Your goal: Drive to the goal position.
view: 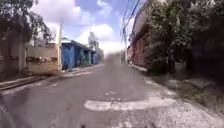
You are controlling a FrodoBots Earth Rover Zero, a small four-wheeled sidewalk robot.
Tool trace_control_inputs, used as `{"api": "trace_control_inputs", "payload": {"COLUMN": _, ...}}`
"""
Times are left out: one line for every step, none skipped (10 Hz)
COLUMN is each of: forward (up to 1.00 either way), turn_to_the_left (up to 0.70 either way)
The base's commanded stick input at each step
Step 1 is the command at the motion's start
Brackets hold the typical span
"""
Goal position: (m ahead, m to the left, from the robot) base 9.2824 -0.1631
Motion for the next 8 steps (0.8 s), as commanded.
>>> {"api": "trace_control_inputs", "payload": {"forward": 0.7, "turn_to_the_left": 0.0}}
{"api": "trace_control_inputs", "payload": {"forward": 0.7, "turn_to_the_left": 0.0}}
{"api": "trace_control_inputs", "payload": {"forward": 0.7, "turn_to_the_left": 0.04}}
{"api": "trace_control_inputs", "payload": {"forward": 0.7, "turn_to_the_left": 0.12}}
{"api": "trace_control_inputs", "payload": {"forward": 0.7, "turn_to_the_left": 0.14}}
{"api": "trace_control_inputs", "payload": {"forward": 0.7, "turn_to_the_left": 0.05}}
{"api": "trace_control_inputs", "payload": {"forward": 0.7, "turn_to_the_left": 0.01}}
{"api": "trace_control_inputs", "payload": {"forward": 0.7, "turn_to_the_left": 0.0}}
